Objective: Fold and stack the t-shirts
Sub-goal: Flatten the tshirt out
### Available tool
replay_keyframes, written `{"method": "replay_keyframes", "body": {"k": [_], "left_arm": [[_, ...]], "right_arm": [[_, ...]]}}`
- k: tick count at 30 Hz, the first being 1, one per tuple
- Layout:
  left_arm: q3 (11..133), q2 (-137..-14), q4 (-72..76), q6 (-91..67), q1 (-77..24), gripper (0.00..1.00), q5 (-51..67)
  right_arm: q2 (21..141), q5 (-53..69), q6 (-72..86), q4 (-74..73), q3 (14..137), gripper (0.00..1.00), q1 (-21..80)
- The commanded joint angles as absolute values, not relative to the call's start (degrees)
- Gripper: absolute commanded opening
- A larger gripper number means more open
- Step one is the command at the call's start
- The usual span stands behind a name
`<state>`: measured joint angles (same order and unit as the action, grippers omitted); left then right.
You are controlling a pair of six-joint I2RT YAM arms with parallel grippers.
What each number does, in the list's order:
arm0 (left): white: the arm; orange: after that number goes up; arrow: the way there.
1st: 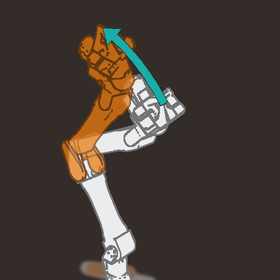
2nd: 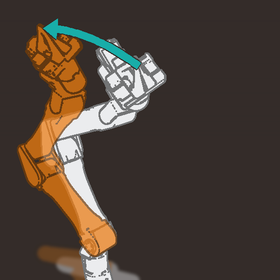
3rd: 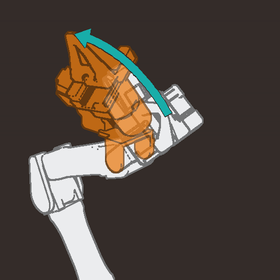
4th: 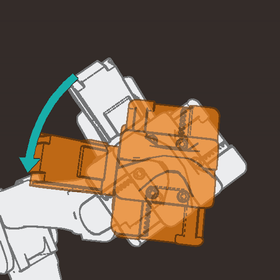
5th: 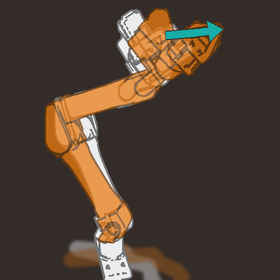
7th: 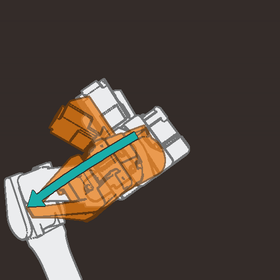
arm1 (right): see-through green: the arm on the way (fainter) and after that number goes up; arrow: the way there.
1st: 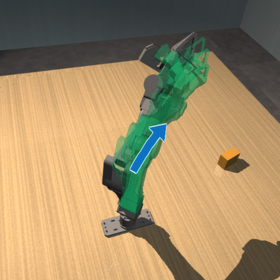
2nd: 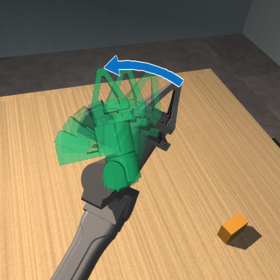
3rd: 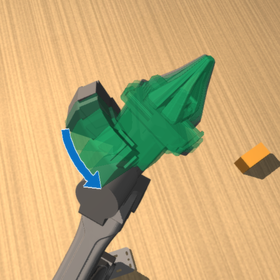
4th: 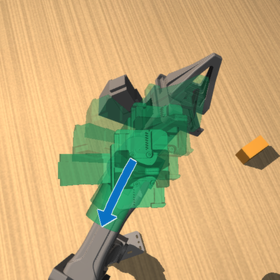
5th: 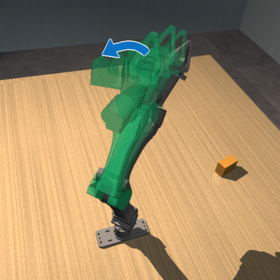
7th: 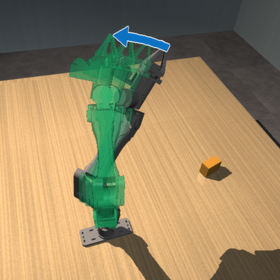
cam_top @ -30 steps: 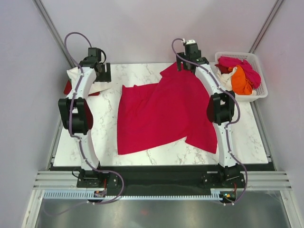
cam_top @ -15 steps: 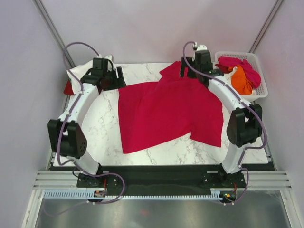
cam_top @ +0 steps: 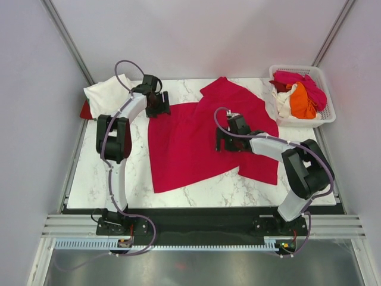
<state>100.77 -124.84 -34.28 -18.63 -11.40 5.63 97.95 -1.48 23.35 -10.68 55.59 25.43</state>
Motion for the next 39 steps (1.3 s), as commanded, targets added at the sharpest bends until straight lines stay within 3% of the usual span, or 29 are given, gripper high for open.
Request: {"method": "replay_keyframes", "body": {"k": [1, 6, 13, 20, 25, 28, 32, 39], "left_arm": [[113.52, -132.78, -40.41, -18.29, -11.16, 0.75, 1.43], [131.63, -144.74, -52.64, -11.52, -10.46, 0.76, -7.11], [135.96, -146.95, -53.88, -8.26, -5.63, 0.78, -8.88], [134.83, -138.29, -54.32, -9.23, -5.53, 0.77, -7.47], [132.37, -127.11, -54.40, -8.70, -10.01, 0.83, -8.09], [128.60, -120.08, -54.40, -8.44, -12.91, 0.84, -9.14], [112.92, -109.97, -54.32, -11.50, -16.17, 0.83, -8.70], [83.70, -99.23, -44.48, -17.31, -18.46, 0.79, -3.44]], "right_arm": [[95.45, -0.18, 29.94, -7.56, 50.82, 0.98, 28.73], [92.56, 3.25, 40.06, -6.59, 48.08, 0.98, 35.06], [96.41, 3.26, 47.20, -5.79, 54.12, 0.98, 46.13], [94.93, -13.78, 40.36, -22.02, 61.16, 0.98, 46.58], [90.80, -20.21, 33.58, -29.35, 67.57, 0.98, 44.66], [89.04, -18.20, 30.85, -30.15, 69.77, 0.98, 40.46], [90.87, -9.96, 27.69, -26.48, 73.20, 0.98, 32.01], [113.97, 6.67, 19.43, -25.49, 94.37, 0.98, 23.83]]}}
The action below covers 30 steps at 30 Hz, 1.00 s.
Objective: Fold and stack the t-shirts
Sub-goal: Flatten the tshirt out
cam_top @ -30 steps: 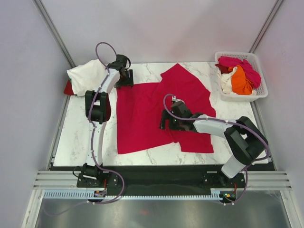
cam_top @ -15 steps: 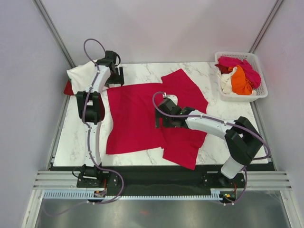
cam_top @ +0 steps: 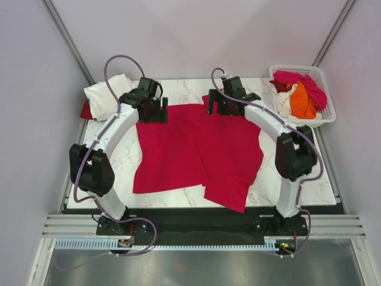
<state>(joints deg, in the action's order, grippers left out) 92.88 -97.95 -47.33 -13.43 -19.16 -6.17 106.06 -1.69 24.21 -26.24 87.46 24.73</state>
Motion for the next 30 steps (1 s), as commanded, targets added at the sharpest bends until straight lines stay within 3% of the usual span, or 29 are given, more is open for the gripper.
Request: {"method": "replay_keyframes", "body": {"k": [1, 7, 17, 30], "left_arm": [[81.67, -98.79, -42.21, -17.75, -18.46, 0.79, -2.47], [77.34, -101.41, -37.62, -18.89, -17.14, 0.79, -1.24], [88.76, -117.85, -37.71, -15.65, -14.77, 0.77, -6.32], [106.87, -129.55, -43.77, -8.70, -14.41, 0.75, -10.37]], "right_arm": [[116.52, 9.29, 19.60, -25.49, 99.09, 0.98, 21.90], [130.24, 14.33, 23.47, -23.91, 108.97, 0.98, 16.18], [140.88, 12.22, 23.99, -23.38, 111.27, 0.98, 10.38], [149.59, 11.95, 23.82, -28.83, 127.53, 0.98, 6.24]]}}
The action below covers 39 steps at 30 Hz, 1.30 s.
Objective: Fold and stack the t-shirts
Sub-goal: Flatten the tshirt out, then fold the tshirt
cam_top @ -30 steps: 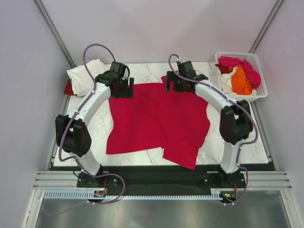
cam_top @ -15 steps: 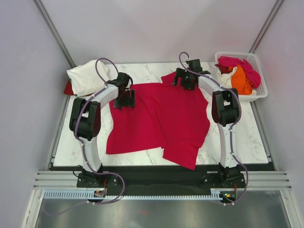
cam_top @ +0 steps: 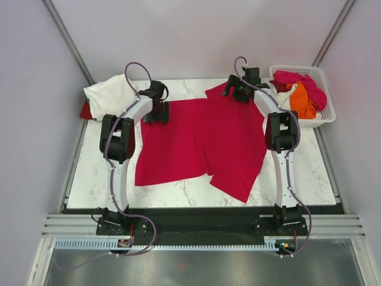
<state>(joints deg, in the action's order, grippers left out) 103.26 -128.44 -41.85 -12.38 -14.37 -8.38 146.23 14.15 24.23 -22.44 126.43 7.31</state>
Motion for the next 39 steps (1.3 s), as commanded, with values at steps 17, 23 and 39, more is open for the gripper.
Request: {"method": "replay_keyframes", "body": {"k": [17, 23, 39], "left_arm": [[63.93, -77.99, -47.02, -32.57, -21.71, 0.73, -5.73], [46.95, -64.45, -46.49, -42.44, -20.84, 0.72, -4.83], [34.20, -64.68, -46.49, -42.45, -16.17, 0.72, -4.83]], "right_arm": [[114.11, 16.10, 22.85, -27.95, 106.22, 0.98, 9.13], [93.72, 11.33, 28.91, -23.13, 79.09, 0.98, 12.30], [68.47, 10.63, 27.69, -23.38, 53.44, 0.98, 13.97]]}}
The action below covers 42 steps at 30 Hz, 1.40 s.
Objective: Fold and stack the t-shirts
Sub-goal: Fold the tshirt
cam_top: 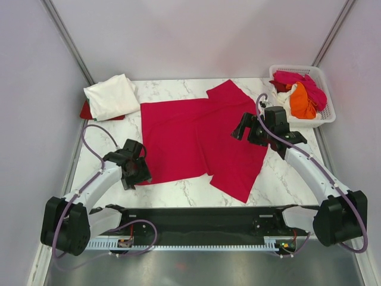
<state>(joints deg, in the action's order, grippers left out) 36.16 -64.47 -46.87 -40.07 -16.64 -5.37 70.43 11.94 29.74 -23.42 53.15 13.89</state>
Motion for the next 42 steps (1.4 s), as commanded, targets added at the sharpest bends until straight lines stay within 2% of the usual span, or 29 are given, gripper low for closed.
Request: {"method": "replay_keyframes", "body": {"k": [1, 7, 16, 21, 35, 42], "left_arm": [[33.49, -64.95, -46.49, -42.45, -15.30, 0.72, -4.83], [29.18, -63.73, -46.49, -42.45, -11.95, 0.72, -4.83], [29.09, -54.33, -46.49, -42.45, -11.95, 0.72, -4.83], [29.62, -53.88, -46.49, -42.45, -11.87, 0.72, -4.83], [31.73, -62.31, -46.49, -42.45, -10.02, 0.72, -4.83], [33.13, -59.26, -46.49, -42.45, -9.14, 0.72, -4.83]], "right_arm": [[68.64, 10.98, 27.51, -23.55, 53.61, 0.98, 13.97], [69.43, 12.13, 26.37, -23.91, 53.79, 0.98, 13.97], [69.96, 12.57, 25.58, -23.82, 52.74, 0.98, 13.97], [70.84, 13.01, 25.49, -23.55, 52.47, 0.98, 14.06], [71.28, 13.45, 25.14, -22.24, 50.01, 0.98, 14.06], [71.89, 13.54, 24.96, -21.62, 48.87, 0.98, 14.33]]}}
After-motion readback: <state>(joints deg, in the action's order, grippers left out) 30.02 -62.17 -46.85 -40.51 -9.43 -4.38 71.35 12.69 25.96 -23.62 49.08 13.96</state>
